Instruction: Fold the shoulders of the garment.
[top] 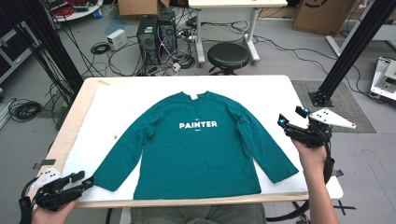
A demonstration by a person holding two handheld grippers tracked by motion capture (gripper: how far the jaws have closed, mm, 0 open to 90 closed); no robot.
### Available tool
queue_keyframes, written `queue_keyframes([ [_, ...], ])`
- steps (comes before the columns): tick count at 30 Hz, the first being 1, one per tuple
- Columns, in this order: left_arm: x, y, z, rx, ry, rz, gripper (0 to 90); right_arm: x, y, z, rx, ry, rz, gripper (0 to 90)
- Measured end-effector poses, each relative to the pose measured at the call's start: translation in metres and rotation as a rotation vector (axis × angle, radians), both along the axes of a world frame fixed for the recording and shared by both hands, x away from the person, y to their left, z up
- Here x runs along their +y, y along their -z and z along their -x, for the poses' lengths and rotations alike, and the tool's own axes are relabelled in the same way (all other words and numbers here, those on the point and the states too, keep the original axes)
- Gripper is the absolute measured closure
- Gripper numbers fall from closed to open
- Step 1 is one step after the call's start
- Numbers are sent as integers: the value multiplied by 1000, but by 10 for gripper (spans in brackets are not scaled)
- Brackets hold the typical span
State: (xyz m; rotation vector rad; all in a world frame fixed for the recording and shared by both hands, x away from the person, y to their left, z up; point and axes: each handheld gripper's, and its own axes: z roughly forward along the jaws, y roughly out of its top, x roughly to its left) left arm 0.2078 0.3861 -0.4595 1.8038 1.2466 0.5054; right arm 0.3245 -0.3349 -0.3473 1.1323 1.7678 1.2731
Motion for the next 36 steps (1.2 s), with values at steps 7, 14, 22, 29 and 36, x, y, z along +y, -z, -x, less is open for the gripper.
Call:
queue_keyframes([
  [7,-7,-1,0,-1,-23,-35,583,1,2,-1,7,-3,2,286],
  [14,-15,-1,5,-15,-9,-66,720,0,2,-1,4,1,4,286],
  [22,-20,-7,5,-26,8,-18,857,0,0,0,-5,-1,5,286],
  [29,-48,-43,8,-167,93,61,857,-1,1,0,-2,1,-2,286],
  [36,-94,-66,-3,-226,199,95,860,0,0,1,-2,-1,-5,286],
])
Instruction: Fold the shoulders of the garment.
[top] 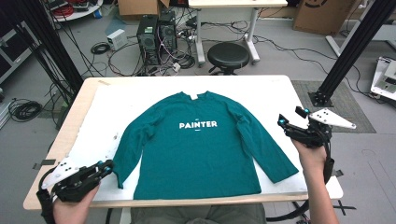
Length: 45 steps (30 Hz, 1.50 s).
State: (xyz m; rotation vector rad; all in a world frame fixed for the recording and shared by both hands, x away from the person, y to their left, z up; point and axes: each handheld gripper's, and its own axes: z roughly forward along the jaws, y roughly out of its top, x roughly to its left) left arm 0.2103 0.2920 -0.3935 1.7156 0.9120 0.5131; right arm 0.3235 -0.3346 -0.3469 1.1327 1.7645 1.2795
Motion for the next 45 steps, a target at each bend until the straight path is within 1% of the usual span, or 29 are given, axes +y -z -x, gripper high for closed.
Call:
queue_keyframes([
  [2,-14,-3,-4,4,40,17,860,0,-1,0,-9,-1,6,286],
  [5,-39,-7,-9,10,116,44,860,-1,-1,0,-7,-2,5,286],
  [9,-76,-8,-19,34,230,23,860,-1,0,0,-6,-2,2,286],
  [11,-100,-4,-26,52,290,-15,860,-1,0,0,-7,-3,4,286],
  [13,-122,1,-32,71,345,-40,860,-1,0,1,-6,-3,2,286],
  [17,-158,9,-40,105,450,-61,860,-1,0,1,-8,-2,4,286],
  [18,-165,10,-41,108,477,-59,860,-2,0,1,-3,-1,1,286],
  [19,-172,10,-42,112,497,-67,860,-2,0,1,-3,-1,1,286],
  [21,-183,11,-44,110,524,-106,859,-3,1,1,-9,0,7,286],
  [22,-188,13,-45,116,536,-115,859,-3,1,2,-4,4,4,286],
  [24,-196,16,-49,131,566,-112,859,-5,1,3,0,6,1,286],
  [25,-200,18,-50,138,572,-124,859,-5,1,3,-1,9,-1,286],
  [27,-205,22,-52,152,598,-125,859,-6,1,4,5,11,-5,286],
  [28,-208,24,-53,162,635,-121,858,-7,1,3,-7,8,5,286],
  [29,-211,25,-52,161,643,-127,858,-7,1,3,-8,8,3,286],
  [30,-212,25,-52,153,646,-141,855,-7,1,4,2,13,-2,286],
  [31,-213,26,-52,142,648,-142,771,-7,2,4,5,11,1,286],
  [32,-212,26,-52,138,631,-139,654,-7,2,4,3,11,5,286],
  [33,-211,26,-53,144,606,-134,654,-7,2,4,3,11,5,286],
  [34,-209,26,-53,146,590,-126,565,-7,3,4,6,9,5,286],
  [35,-204,25,-54,130,578,-124,486,-7,4,3,5,9,12,286],
  [36,-199,24,-55,110,561,-110,486,-7,4,3,5,9,12,286],
  [37,-191,22,-55,91,542,-109,440,-6,4,3,11,10,12,286],
  [38,-183,20,-55,71,515,-97,421,-7,5,3,8,9,16,286],
  [39,-176,18,-56,50,496,-95,415,-6,5,4,19,14,14,286],
  [40,-163,16,-59,13,458,-96,401,-7,6,4,17,11,17,286],
  [41,-150,15,-62,-9,423,-95,396,-8,7,3,14,11,24,286],
  [43,-126,14,-73,-25,346,-65,381,-9,9,3,19,19,24,286],
  [45,-104,13,-83,-51,244,-68,323,-9,12,3,30,22,19,286],
])
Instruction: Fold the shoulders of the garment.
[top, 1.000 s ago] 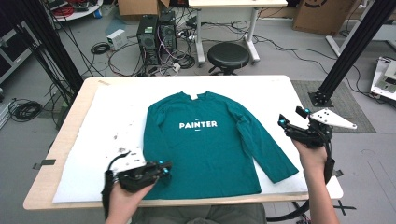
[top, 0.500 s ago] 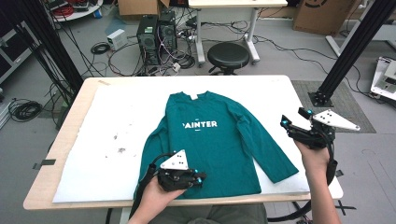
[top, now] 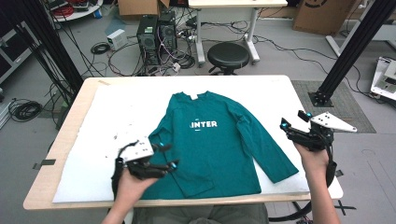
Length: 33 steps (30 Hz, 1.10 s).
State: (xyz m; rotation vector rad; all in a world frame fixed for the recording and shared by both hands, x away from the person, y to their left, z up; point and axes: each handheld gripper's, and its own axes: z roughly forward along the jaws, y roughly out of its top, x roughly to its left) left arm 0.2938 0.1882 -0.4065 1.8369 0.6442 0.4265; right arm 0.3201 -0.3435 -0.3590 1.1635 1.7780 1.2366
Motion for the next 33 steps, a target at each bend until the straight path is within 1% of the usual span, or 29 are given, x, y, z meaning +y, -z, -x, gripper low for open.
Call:
queue_keyframes([
  [2,21,0,-7,-16,-73,11,323,0,3,0,8,6,9,285],
  [3,31,0,-9,-36,-117,-3,321,0,5,0,13,10,11,285],
  [6,55,1,-10,-76,-192,-37,305,0,10,1,21,11,29,285],
  [7,62,2,-11,-84,-212,-42,305,-1,12,2,22,12,30,285],
  [9,76,4,-11,-85,-242,-33,305,-3,15,6,32,16,20,284],
  [10,83,5,-10,-92,-264,-26,304,-4,17,9,34,16,23,285],
  [11,88,6,-10,-98,-275,-28,304,-5,19,13,36,16,27,285],
  [12,95,8,-10,-95,-296,-22,305,-6,20,16,39,16,28,288],
  [13,101,10,-9,-93,-309,-24,304,-9,23,21,42,10,39,301],
  [14,106,12,-9,-92,-322,-23,305,-11,25,26,53,6,38,324],
  [15,110,14,-9,-89,-332,-16,304,-13,28,30,57,-3,49,346],
  [16,114,15,-9,-86,-340,-21,304,-15,32,35,68,-12,54,359],
  [18,120,18,-9,-88,-359,-25,305,-20,39,44,75,-14,59,388],
  [19,122,19,-9,-85,-367,-24,305,-24,42,48,83,-15,59,410],
  [20,123,21,-9,-81,-373,-18,304,-27,46,51,94,-15,46,438],
  [21,125,22,-10,-77,-373,-18,305,-31,49,53,106,-20,44,456],
  [23,127,25,-11,-66,-381,-20,305,-38,55,57,147,-17,27,486],
  [24,128,26,-12,-59,-383,-23,304,-42,59,58,161,-18,22,498],
  [25,129,27,-13,-52,-387,-20,305,-44,63,61,191,-14,6,512],
  [27,129,28,-16,-48,-391,-22,305,-48,71,64,229,-22,22,539],
  [28,130,29,-17,-39,-389,-28,305,-48,75,66,258,-22,18,562],
  [29,130,30,-18,-37,-394,-34,304,-50,78,66,276,-30,27,578],
  [31,130,33,-20,-25,-406,-52,304,-51,83,67,319,-29,35,617],
  [33,131,35,-22,-15,-405,-54,305,-52,86,67,352,-23,31,641],
])
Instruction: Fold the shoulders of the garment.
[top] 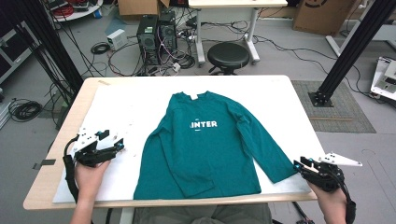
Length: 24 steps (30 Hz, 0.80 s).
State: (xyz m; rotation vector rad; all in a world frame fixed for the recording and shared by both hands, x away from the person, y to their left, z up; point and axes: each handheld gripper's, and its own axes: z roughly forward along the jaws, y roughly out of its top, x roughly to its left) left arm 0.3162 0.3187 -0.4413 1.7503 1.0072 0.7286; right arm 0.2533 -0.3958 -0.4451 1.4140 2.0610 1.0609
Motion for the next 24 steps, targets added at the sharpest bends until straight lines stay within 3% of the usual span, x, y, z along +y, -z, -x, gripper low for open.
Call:
queue_keyframes([
  [6,2,4,-2,20,-9,3,305,0,3,2,90,8,-23,664],
  [10,2,5,-2,20,-15,4,305,2,6,4,93,-1,-4,686],
  [14,3,5,-2,25,-15,-5,305,3,5,6,103,-21,2,848],
  [17,3,5,-2,24,-22,-7,305,7,3,6,93,-38,15,881],
  [19,3,5,-2,26,-25,-4,305,6,-2,9,67,-30,-36,883],
  [24,3,5,-2,26,-29,4,305,4,-26,21,-107,-61,-217,884],
])
